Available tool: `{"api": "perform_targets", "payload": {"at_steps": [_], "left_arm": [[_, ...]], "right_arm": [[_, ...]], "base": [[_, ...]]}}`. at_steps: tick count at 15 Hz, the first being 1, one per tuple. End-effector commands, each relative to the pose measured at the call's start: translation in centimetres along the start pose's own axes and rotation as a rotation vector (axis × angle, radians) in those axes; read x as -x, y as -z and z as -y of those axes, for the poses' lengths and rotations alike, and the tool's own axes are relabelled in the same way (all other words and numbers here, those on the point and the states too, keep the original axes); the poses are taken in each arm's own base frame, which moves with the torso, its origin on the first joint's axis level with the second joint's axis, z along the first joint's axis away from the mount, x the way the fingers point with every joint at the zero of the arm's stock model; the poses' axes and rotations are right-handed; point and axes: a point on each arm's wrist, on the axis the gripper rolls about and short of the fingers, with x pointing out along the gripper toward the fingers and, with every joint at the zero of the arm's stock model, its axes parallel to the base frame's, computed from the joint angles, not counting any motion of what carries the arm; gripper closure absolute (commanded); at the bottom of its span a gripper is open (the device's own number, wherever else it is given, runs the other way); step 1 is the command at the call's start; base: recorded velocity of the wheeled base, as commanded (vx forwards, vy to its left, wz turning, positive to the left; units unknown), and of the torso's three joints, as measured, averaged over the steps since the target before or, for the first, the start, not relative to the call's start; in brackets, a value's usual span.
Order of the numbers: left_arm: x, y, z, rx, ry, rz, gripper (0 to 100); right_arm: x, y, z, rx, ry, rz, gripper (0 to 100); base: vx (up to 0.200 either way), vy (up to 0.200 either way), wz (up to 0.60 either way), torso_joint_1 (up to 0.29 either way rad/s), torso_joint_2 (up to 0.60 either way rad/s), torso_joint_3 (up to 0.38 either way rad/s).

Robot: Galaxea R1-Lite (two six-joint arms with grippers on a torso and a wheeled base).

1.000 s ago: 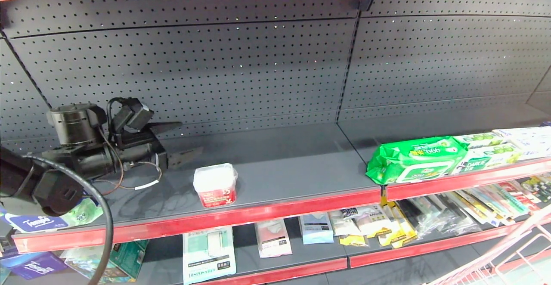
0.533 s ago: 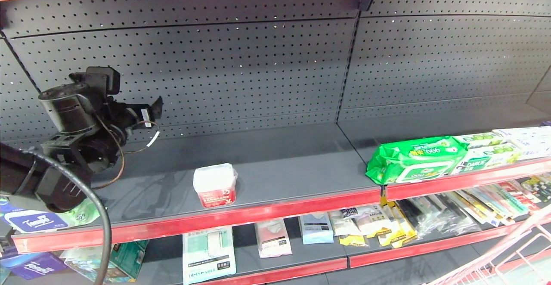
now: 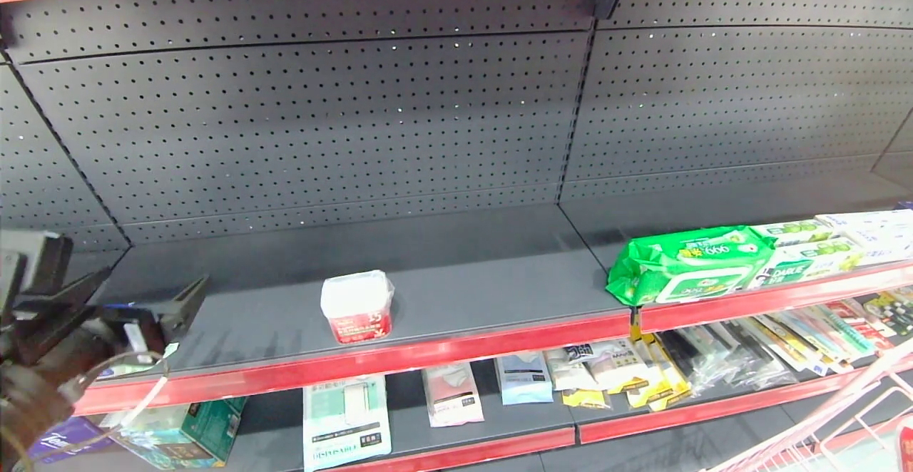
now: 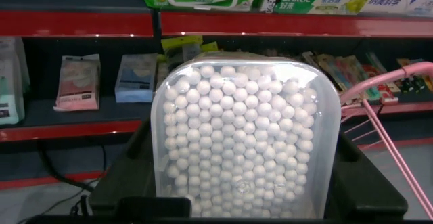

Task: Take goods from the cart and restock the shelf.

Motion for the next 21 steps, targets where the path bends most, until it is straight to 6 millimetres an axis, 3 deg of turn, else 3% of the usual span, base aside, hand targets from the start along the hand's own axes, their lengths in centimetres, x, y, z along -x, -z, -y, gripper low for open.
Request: {"api": "perform_targets", "payload": {"at_steps": [1, 4, 6, 8, 14, 21], "left_arm": [[6.0, 1.0, -0.7, 0.031, 0.021, 0.079, 0], [10.3, 1.2, -0.9, 0.027, 0.164, 0.038, 0], [14.4, 0.9, -1.5, 0.026, 0.197, -0.045, 0], [17.7, 2.3, -1.8, 0.038, 0.200, -0.066, 0], [18.7, 7.5, -1.7, 0.044, 0.124, 0.019, 0], [18.3, 8.2, -1.6, 0.045, 0.119, 0.012, 0]], "right_arm": [[-2.2, -2.5, 0.2, 0.013, -0.075, -0.061, 100], [-4.2, -5.3, 0.2, 0.027, -0.151, -0.089, 100], [-4.6, -5.5, 0.2, 0.028, -0.157, -0.105, 100], [-4.6, -5.3, 0.2, 0.026, -0.159, -0.112, 100], [-4.7, -5.0, 0.1, 0.023, -0.158, -0.123, 100], [-4.8, -5.0, 0.1, 0.018, -0.153, -0.132, 100]], "base": [[0.000, 0.000, 0.00, 0.000, 0.00, 0.000], [0.000, 0.000, 0.00, 0.000, 0.00, 0.000], [0.000, 0.000, 0.00, 0.000, 0.00, 0.000], [0.000, 0.000, 0.00, 0.000, 0.00, 0.000], [0.000, 0.000, 0.00, 0.000, 0.00, 0.000], [0.000, 0.000, 0.60, 0.005, 0.00, 0.002]]}}
